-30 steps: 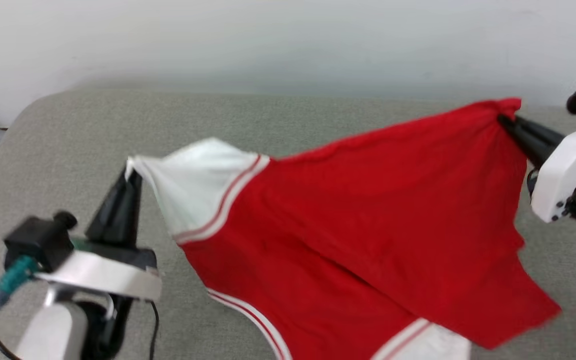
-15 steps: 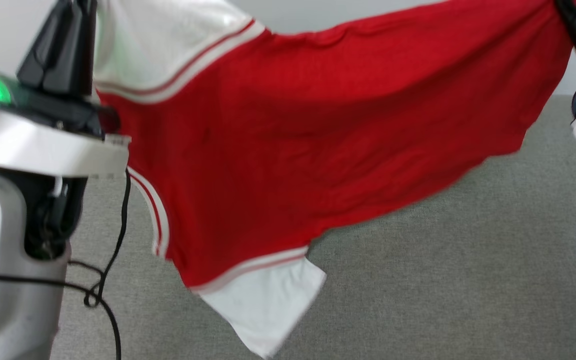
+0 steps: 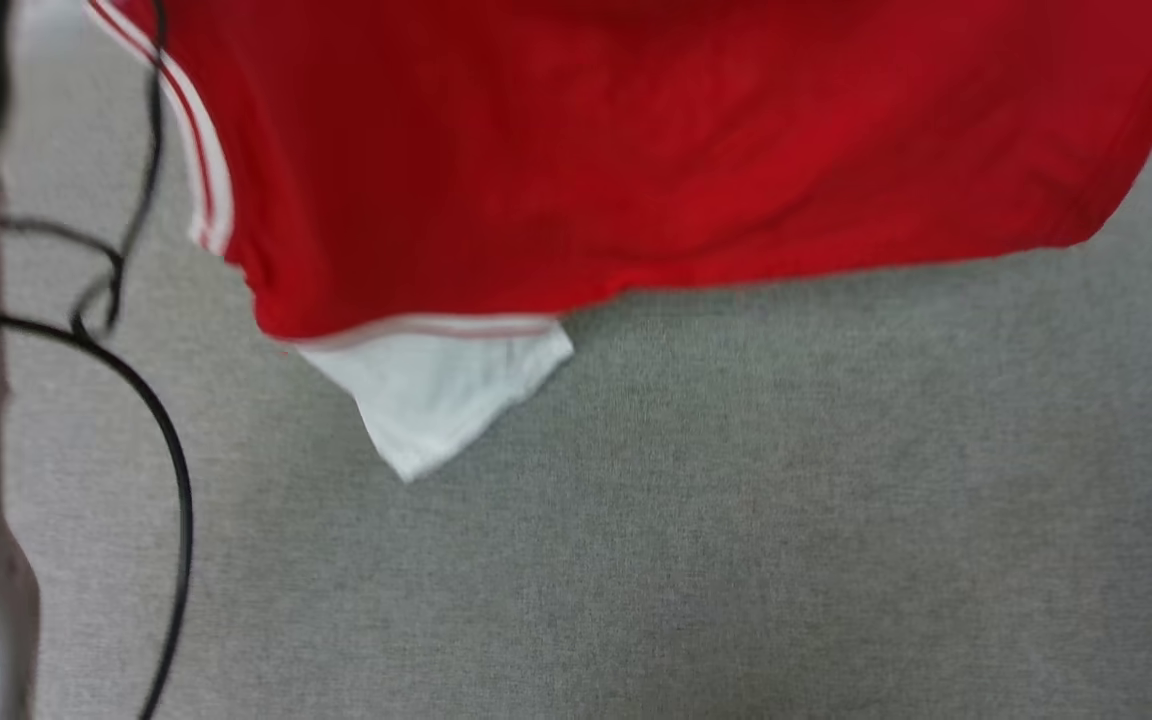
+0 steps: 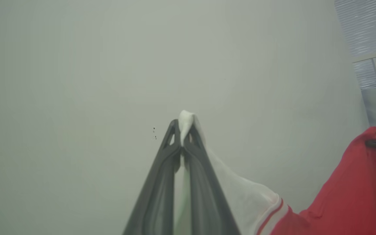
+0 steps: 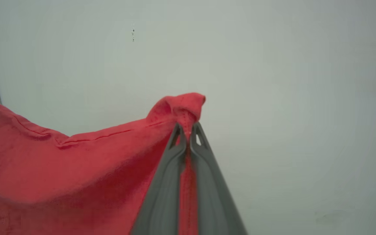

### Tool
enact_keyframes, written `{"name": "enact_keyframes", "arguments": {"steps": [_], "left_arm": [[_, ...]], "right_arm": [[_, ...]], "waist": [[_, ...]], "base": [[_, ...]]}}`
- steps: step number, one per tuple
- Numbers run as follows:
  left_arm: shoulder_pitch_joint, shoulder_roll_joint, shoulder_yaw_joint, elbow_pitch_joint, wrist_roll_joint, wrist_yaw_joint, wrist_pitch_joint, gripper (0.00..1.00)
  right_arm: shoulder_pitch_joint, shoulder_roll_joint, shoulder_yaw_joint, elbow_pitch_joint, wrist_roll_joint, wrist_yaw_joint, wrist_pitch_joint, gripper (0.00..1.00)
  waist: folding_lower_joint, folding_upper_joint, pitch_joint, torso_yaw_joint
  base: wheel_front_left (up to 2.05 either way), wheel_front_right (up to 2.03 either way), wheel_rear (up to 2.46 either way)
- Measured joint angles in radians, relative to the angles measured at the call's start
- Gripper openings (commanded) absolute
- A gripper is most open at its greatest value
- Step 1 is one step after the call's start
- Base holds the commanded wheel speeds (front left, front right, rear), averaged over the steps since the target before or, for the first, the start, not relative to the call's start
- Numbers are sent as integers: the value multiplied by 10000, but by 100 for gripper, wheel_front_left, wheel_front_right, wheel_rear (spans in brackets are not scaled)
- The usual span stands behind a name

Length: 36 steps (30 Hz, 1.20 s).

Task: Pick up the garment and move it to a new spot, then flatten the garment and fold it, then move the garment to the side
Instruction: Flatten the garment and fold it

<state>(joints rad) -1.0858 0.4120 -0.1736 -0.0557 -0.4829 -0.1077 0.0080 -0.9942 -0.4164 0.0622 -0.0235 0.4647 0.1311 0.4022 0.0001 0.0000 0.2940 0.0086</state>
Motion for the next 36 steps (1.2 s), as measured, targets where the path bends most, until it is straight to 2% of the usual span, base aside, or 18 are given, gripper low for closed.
{"name": "enact_keyframes", "arguments": {"steps": [5, 11, 18, 23, 28, 36], "left_arm": [[-2522, 27, -226, 968, -61, -125, -75, 0], [-5258, 169, -646, 2347, -65, -199, -395, 0], [-7203, 422, -1154, 3582, -234, -215, -924, 0], [-7520, 522, -1624, 4261, -568, -213, -1388, 0], [-7349, 840, -2027, 4847, -897, -213, -1793, 0], [-5405, 1367, -2550, 5150, -1716, -213, -2341, 0]], "right_arm": [[-2010, 35, -171, 522, -451, 0, 205, 0], [-4442, 123, 81, 1480, -1062, 0, 104, 0], [-6952, 313, 376, 3032, -1404, 0, -589, 0], [-7664, 343, 761, 4149, -1398, 0, -1189, 0], [-7456, 209, 1361, 4911, -1187, 0, -1578, 0], [-5932, 56, 2311, 5597, -487, 0, -2282, 0]], "waist": [[1, 0, 1161, 12], [2, 0, 2519, 73], [2, 0, 3560, 136], [1, 0, 3817, 274], [1, 0, 4037, 300], [0, 0, 4062, 307]], "base": [[0, 0, 0], [0, 0, 0], [0, 0, 0], [0, 0, 0], [0, 0, 0], [0, 0, 0]]}}
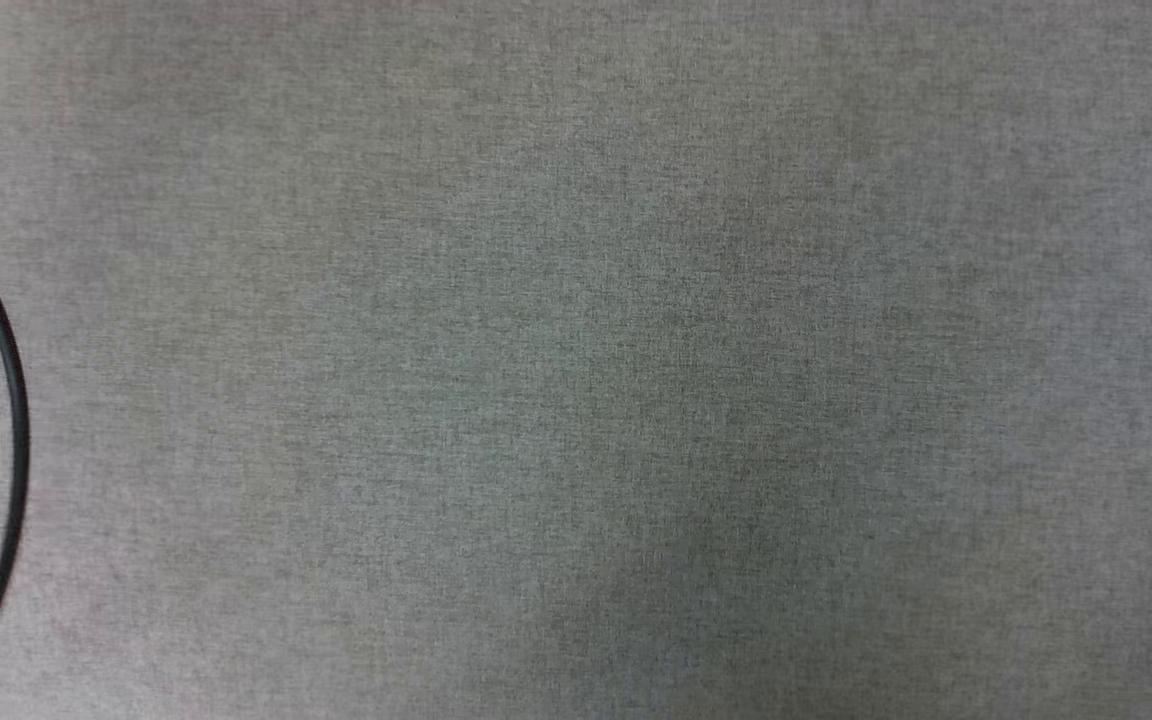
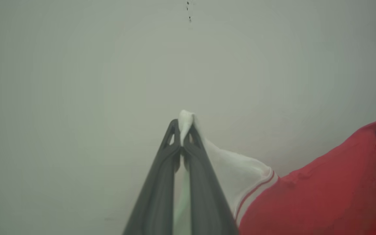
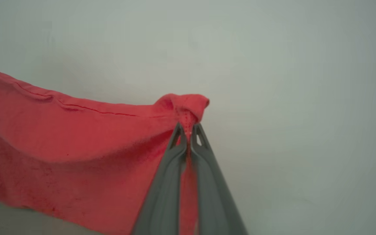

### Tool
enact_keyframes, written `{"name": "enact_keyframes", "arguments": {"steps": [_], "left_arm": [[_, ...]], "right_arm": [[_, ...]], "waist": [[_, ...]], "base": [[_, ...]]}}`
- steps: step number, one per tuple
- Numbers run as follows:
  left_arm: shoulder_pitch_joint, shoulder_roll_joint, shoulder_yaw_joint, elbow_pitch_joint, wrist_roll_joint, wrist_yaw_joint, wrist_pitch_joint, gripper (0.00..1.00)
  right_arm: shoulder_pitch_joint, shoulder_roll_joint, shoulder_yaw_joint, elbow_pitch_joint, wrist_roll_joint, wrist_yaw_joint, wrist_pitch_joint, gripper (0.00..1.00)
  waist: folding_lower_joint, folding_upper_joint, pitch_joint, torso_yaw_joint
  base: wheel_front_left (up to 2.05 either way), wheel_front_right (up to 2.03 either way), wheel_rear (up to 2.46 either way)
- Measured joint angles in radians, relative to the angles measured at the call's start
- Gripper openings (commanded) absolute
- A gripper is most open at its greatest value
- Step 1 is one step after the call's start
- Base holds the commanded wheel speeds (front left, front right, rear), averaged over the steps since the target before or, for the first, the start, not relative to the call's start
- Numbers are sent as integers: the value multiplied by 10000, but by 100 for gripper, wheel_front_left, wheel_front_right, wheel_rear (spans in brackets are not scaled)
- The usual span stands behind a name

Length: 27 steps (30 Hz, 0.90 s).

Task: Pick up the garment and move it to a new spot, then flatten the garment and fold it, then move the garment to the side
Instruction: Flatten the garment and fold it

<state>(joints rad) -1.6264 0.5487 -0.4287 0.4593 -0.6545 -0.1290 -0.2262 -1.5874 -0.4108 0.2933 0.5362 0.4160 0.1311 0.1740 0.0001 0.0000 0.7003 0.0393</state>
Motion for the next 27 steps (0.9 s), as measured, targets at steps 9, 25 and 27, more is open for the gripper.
{"name": "enact_keyframes", "arguments": {"steps": [9, 25, 27], "left_arm": [[3763, 412, 86, -878, -462, 81, -324, 0], [11321, 395, 698, -4261, -527, 1308, -351, 0], [12089, 347, 673, -4439, -790, 1394, -351, 0]], "right_arm": [[2585, -380, 980, -203, 972, 0, -468, 0], [8817, -1444, 1427, -2918, 1732, 2, 19, 0], [9451, -1434, 1323, -3007, 1733, 2, 77, 0]], "waist": [[-1, 0, -554, 57], [-4, 0, -2666, 148], [-4, 0, -2989, 131]], "base": [[0, 0, 0], [0, 0, 0], [0, 0, 0]]}}
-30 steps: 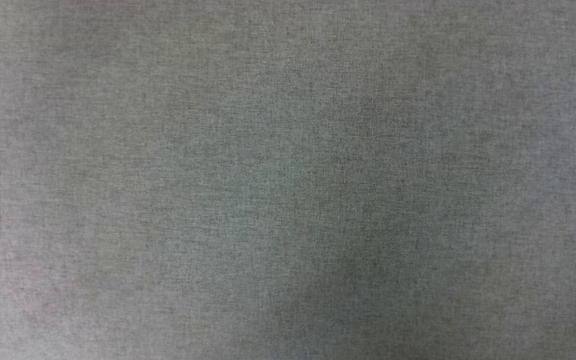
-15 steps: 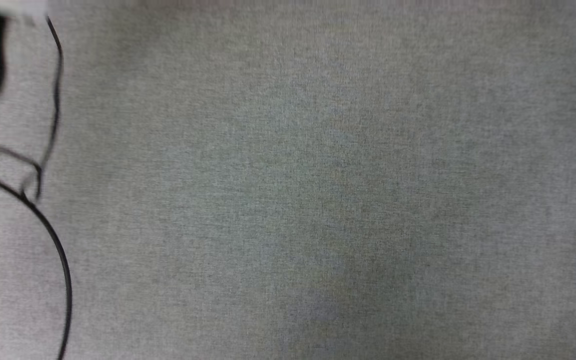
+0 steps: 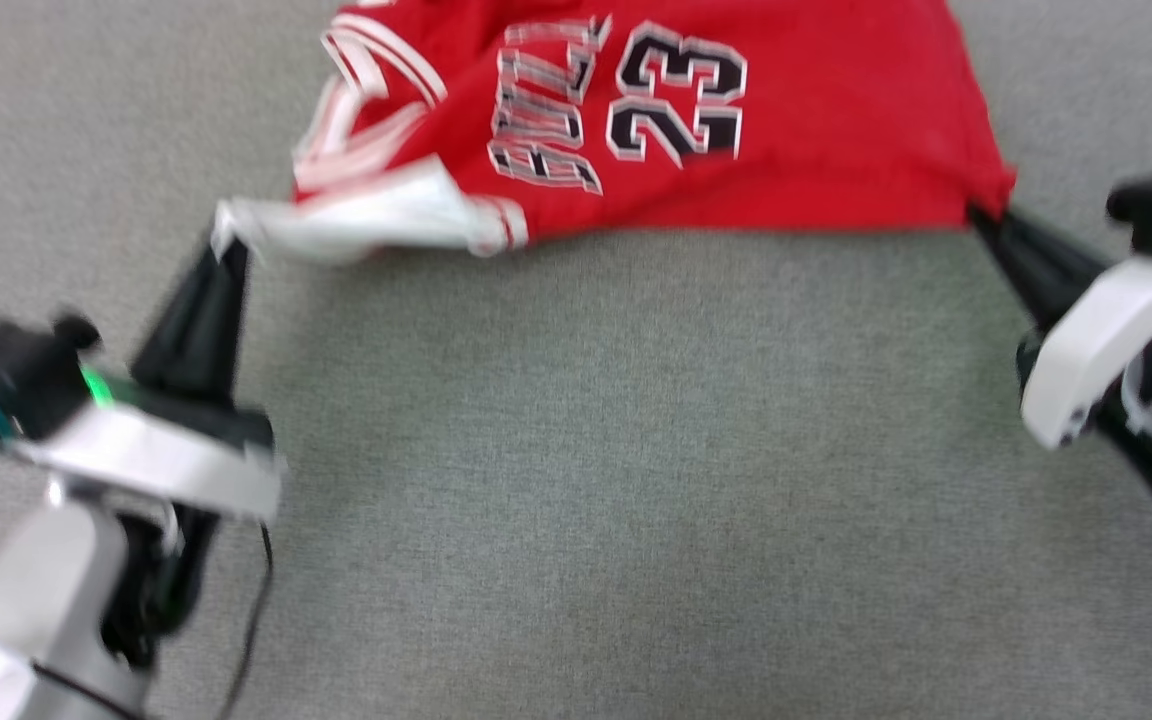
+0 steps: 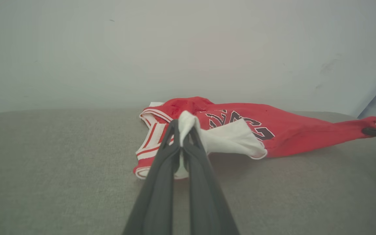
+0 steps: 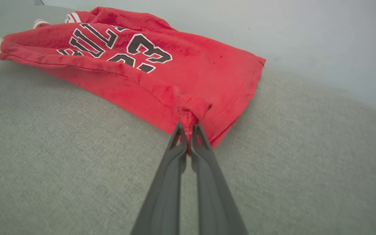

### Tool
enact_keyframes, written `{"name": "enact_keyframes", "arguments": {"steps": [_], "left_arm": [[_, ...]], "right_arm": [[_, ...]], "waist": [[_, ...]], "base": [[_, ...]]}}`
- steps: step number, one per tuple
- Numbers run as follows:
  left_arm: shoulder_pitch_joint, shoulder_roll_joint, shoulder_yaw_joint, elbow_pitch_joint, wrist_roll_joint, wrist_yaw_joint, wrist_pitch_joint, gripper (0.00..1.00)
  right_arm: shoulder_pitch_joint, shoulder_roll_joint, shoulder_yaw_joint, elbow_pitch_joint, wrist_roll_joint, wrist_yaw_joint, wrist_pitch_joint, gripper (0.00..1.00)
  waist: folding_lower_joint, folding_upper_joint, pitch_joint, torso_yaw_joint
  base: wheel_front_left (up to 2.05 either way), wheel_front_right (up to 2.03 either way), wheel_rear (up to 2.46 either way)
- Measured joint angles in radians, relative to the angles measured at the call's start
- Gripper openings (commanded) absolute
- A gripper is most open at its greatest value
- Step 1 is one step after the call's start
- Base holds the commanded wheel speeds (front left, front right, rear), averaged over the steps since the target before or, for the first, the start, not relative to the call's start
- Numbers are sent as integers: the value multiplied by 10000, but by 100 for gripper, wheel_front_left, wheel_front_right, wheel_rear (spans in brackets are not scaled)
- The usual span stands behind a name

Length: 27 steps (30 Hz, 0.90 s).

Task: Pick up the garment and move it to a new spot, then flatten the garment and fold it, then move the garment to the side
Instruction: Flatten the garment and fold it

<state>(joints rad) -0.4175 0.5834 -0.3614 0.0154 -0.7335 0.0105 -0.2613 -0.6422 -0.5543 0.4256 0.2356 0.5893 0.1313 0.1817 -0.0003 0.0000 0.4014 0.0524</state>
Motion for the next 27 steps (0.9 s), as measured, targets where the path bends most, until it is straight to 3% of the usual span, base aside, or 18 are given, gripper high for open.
{"name": "enact_keyframes", "arguments": {"steps": [18, 27], "left_arm": [[4816, -859, -431, 205, -1546, 328, 2, 0], [6643, -871, -476, -96, -2433, 349, 198, 0]], "right_arm": [[4117, 203, -105, 249, 278, 0, -140, 0], [5715, 21, -224, 366, 569, 0, -493, 0]], "waist": [[0, 0, -2537, -33], [0, 0, -3498, 55]], "base": [[0, 0, 0], [0, 0, 0]]}}
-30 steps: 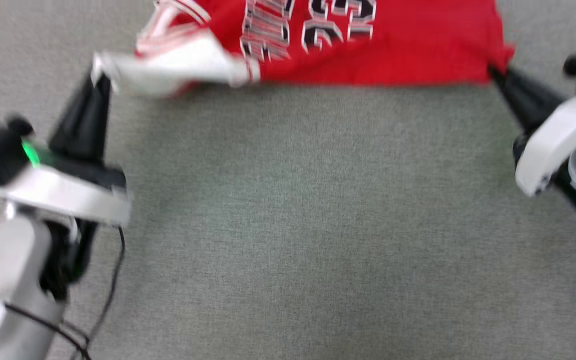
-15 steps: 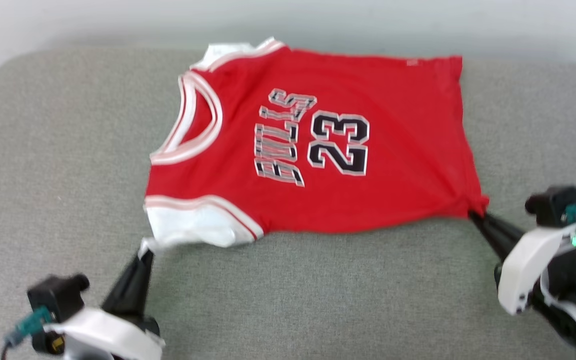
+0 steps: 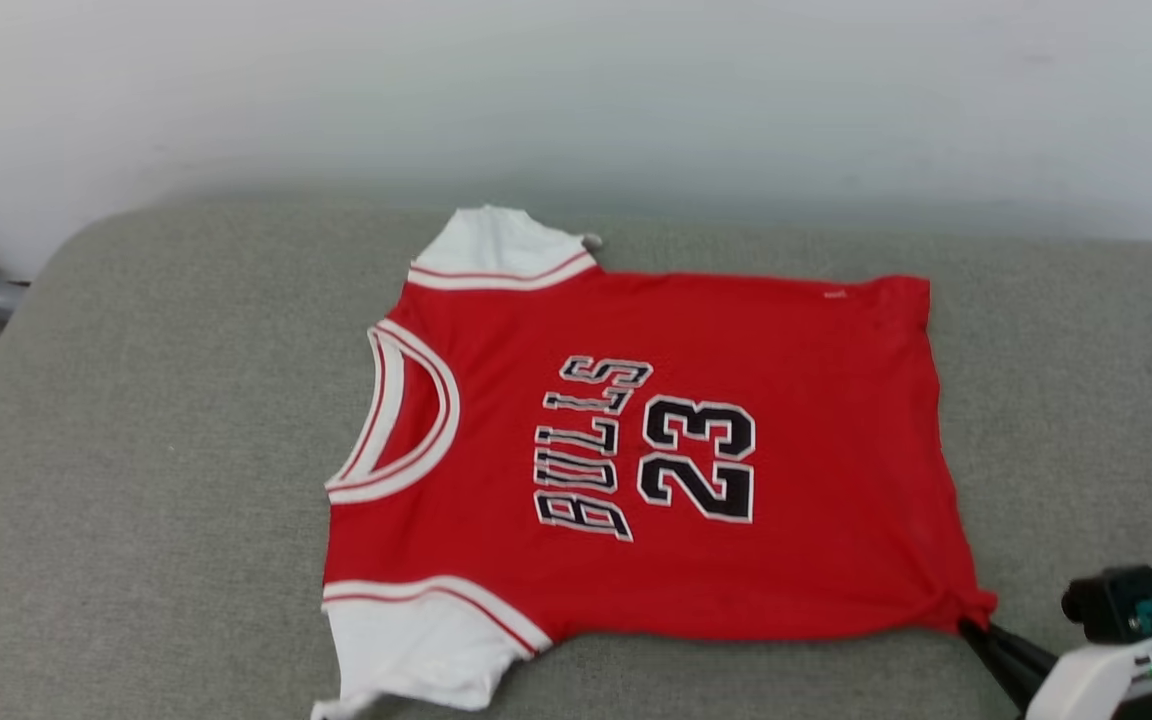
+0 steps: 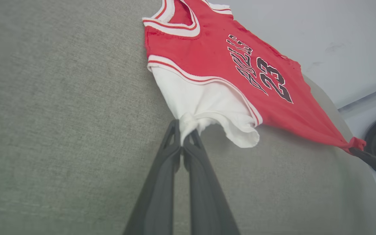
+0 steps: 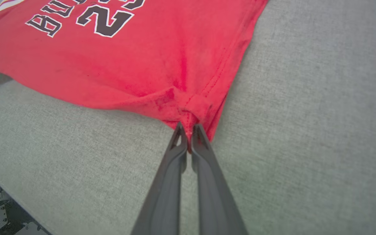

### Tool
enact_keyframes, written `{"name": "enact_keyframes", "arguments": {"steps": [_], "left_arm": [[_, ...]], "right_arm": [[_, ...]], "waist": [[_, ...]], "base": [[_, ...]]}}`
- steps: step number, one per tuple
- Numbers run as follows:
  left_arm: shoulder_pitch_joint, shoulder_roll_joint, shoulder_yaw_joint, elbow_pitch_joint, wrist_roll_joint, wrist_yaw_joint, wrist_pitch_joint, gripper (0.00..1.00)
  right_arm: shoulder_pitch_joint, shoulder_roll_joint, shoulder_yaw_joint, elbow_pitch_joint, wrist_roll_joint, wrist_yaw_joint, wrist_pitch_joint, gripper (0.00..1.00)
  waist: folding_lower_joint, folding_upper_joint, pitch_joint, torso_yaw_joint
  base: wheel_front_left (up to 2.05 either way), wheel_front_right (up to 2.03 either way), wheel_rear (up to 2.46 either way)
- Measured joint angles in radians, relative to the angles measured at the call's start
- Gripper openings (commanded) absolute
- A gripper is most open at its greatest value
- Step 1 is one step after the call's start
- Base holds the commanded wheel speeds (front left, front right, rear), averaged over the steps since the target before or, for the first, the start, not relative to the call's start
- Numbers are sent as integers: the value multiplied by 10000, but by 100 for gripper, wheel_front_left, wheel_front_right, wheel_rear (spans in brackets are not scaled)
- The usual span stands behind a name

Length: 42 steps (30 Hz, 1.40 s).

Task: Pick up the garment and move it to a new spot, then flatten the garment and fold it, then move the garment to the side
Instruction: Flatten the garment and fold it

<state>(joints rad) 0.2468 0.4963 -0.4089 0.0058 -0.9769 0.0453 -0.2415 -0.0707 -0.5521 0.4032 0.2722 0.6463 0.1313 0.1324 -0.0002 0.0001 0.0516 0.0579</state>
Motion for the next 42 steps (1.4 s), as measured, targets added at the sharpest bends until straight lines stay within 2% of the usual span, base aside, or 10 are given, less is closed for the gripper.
{"name": "enact_keyframes", "arguments": {"steps": [13, 19, 32, 42], "left_arm": [[1629, 529, -431, -809, -859, -104, 1093, 0], [1675, 685, -282, -895, -809, -69, 1005, 0], [91, 947, -169, -554, 176, -105, 767, 0], [-1979, 1269, -119, 29, 685, -610, 1129, 0]], "right_arm": [[1943, -303, -552, -337, 171, 0, -157, 0], [2156, -253, -828, -541, 213, 0, -88, 0], [1787, 107, -922, -989, 495, 0, 59, 0], [917, 148, -941, -1287, 669, 0, 362, 0]], "waist": [[2, 0, -771, 354], [2, 0, -798, 372], [3, 0, -643, 12], [4, 0, -45, -269]], "base": [[0, 0, 0], [0, 0, 0], [0, 0, 0], [0, 0, 0]]}}
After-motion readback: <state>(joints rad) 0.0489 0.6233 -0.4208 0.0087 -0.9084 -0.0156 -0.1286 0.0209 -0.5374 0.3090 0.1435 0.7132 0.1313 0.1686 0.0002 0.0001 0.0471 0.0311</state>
